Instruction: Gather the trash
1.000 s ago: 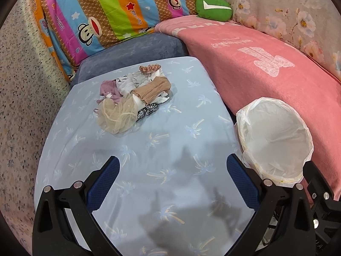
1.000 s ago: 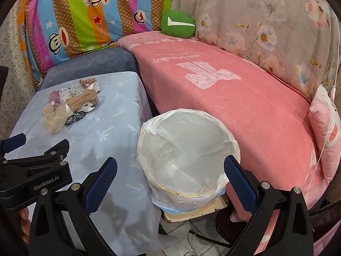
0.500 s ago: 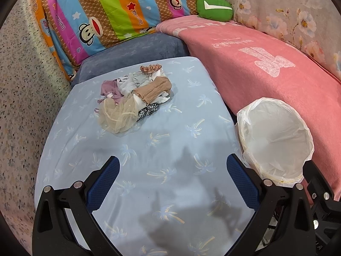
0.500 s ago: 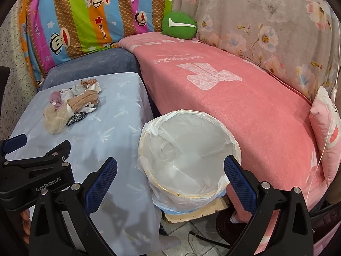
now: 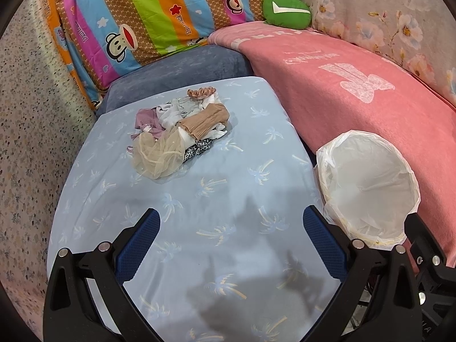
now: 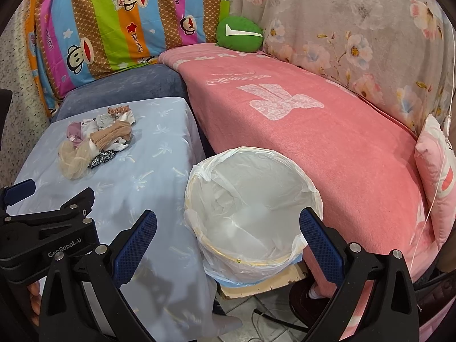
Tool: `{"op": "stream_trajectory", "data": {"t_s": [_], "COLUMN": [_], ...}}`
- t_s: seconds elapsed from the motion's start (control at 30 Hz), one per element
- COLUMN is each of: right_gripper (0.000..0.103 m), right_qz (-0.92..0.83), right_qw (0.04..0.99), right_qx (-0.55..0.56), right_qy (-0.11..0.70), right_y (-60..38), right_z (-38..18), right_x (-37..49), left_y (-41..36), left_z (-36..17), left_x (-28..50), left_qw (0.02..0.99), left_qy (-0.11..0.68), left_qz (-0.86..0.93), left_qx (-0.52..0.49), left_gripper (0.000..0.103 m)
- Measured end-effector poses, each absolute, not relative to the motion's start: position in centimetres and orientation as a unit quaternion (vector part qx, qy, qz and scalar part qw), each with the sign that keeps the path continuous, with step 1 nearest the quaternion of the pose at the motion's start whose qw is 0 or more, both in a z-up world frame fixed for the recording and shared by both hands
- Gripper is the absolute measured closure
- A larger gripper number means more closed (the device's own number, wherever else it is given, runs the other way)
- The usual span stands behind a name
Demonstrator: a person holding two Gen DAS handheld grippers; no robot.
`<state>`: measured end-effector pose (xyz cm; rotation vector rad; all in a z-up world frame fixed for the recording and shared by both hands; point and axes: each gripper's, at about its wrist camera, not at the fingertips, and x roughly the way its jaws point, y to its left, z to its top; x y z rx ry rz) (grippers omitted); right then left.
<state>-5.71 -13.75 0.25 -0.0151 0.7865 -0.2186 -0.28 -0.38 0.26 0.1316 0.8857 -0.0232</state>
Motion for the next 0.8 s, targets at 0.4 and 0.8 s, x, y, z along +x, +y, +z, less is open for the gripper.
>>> {"op": "stream_trajectory", "data": {"t_s": [0.4, 0.8], "right_gripper": [0.006, 0.006], "right_qz": [-0.105, -0.104], "right_qw": [0.919, 0.919], "right_qx": [-0.007, -0.007], "right_qy": [0.381, 0.38], "right_y": [-13.86, -13.88], "right_z": [0.2, 0.31], "right_x": [-5.64, -5.62], "left_y": [-0.41, -0.44], "left_z": [0.27, 0.22], "left_x": [-0.3, -0.31], "left_qw": [0.902, 0.902], "left_qy": [0.428, 0.428], "left_qz": [-0.011, -0.011], "left_qx": [0.064, 0.064], "left_gripper": [0.007, 0.007]}}
